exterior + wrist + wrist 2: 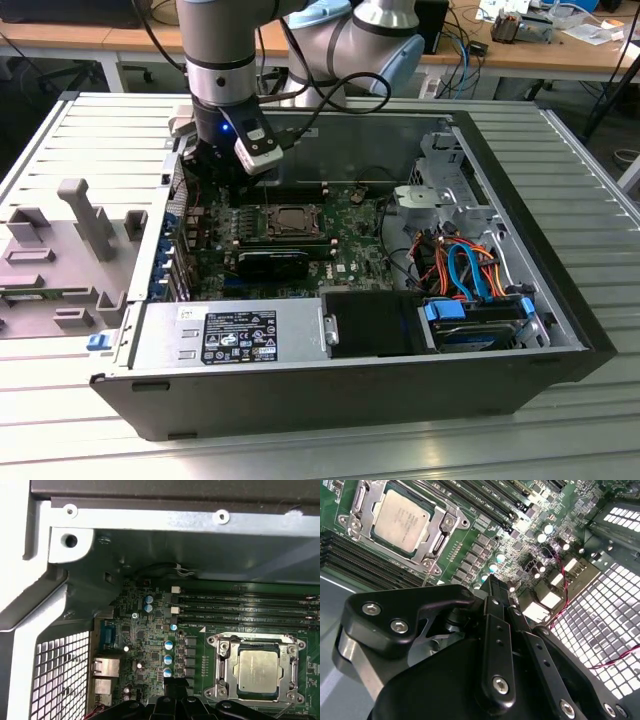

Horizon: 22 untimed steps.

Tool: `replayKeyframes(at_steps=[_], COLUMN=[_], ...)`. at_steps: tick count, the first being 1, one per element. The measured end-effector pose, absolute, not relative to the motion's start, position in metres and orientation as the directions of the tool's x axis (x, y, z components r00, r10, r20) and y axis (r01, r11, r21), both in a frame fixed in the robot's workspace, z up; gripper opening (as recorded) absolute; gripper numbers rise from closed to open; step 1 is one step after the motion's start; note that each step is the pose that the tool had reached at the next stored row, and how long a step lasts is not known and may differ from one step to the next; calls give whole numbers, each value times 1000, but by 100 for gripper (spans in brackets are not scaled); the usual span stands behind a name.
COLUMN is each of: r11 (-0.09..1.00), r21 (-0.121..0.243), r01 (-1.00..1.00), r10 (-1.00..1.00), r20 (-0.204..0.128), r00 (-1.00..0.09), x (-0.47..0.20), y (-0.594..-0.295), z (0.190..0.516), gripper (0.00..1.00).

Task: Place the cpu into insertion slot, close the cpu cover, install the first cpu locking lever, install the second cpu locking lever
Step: 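Install the first cpu locking lever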

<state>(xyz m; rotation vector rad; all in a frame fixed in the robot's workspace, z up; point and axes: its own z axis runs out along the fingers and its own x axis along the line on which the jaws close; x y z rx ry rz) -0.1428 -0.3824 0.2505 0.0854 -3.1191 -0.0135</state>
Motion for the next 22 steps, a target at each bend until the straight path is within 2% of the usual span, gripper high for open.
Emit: replayKeyframes(at_steps=[16,22], r11=[999,999], r21=[14,15], r01=[-33,-31], r10=[-33,-31], r20=[21,22], r00=[-999,-999], x=[-134,-132], y=[-377,-354], z=[256,255], gripper=[11,11])
